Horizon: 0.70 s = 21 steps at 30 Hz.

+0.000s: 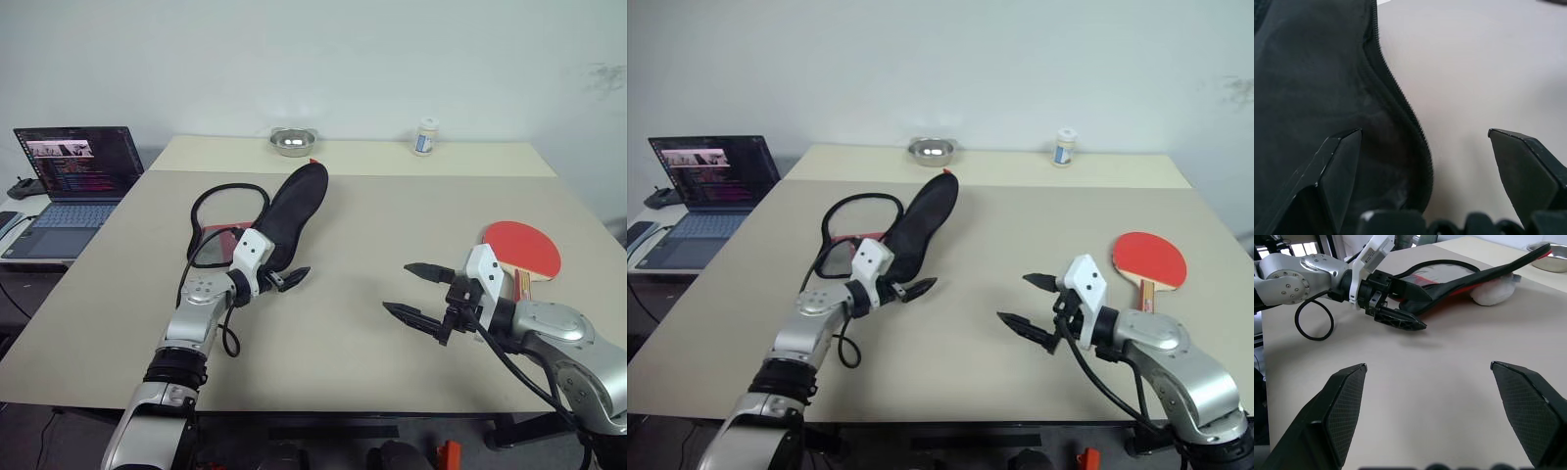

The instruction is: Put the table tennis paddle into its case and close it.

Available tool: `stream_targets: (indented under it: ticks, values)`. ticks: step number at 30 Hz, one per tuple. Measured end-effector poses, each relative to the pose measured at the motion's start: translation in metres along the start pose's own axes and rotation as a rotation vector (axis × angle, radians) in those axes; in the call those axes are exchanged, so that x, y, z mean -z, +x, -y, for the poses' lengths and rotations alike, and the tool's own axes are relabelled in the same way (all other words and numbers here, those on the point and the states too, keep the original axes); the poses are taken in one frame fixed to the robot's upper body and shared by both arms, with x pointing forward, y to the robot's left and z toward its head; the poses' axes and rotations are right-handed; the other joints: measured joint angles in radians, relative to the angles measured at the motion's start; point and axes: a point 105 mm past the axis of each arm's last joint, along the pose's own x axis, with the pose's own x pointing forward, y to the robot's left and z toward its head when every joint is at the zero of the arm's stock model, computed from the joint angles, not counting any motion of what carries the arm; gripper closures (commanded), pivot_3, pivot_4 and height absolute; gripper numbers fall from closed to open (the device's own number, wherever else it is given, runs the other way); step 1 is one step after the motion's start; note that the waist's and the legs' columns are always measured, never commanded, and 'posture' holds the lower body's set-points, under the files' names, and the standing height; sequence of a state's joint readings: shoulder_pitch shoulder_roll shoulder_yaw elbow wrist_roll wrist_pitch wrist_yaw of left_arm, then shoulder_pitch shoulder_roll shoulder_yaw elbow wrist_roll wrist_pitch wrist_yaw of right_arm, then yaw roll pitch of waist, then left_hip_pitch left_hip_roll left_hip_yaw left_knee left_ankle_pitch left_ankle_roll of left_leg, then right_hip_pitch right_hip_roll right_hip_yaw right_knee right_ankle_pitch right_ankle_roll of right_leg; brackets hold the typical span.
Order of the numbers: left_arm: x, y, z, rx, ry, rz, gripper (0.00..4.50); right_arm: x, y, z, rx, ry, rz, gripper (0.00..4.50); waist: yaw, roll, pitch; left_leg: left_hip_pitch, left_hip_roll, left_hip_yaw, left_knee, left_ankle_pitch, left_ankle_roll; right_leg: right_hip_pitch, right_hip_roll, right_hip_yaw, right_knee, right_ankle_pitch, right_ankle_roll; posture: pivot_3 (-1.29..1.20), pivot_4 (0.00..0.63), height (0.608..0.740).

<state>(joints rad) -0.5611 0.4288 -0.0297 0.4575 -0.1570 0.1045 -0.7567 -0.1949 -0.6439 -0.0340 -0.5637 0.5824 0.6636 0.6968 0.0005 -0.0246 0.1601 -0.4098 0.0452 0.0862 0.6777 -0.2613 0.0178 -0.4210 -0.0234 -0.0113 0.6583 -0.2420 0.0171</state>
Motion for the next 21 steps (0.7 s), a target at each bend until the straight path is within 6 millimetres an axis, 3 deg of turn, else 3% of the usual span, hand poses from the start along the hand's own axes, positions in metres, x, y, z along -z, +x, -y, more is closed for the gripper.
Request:
stream_targets:
  ticks: [6, 11, 21]
  values:
    - [0.009, 0.0, -0.001, 0.004, -0.028, -0.028, 2.69, -0.039, -0.004, -0.007, -0.066, -0.117, 0.084, 0.0, 0.0, 0.0, 0.0, 0.0, 0.0, 0.0, 0.0, 0.0, 0.0, 0.0, 0.0, 0.0, 0.0, 0.0, 0.0, 0.0, 0.15, 0.74]
    - [0.009, 0.003, 0.0, 0.016, -0.044, -0.029, 4.48, -0.045, -0.007, -0.007, -0.078, -0.144, 0.085, 0.0, 0.0, 0.0, 0.0, 0.0, 0.0, 0.0, 0.0, 0.0, 0.0, 0.0, 0.0, 0.0, 0.0, 0.0, 0.0, 0.0, 0.15, 0.74]
    - [0.0, 0.006, -0.005, -0.017, -0.075, 0.011, 4.48, -0.043, -0.008, -0.004, -0.066, -0.142, 0.069, 0.0, 0.0, -0.001, 0.0, 0.0, 0.0, 0.0, 0.0, 0.0, 0.0, 0.0, 0.0, 0.0, 0.0, 0.0, 0.0, 0.0, 0.15, 0.74]
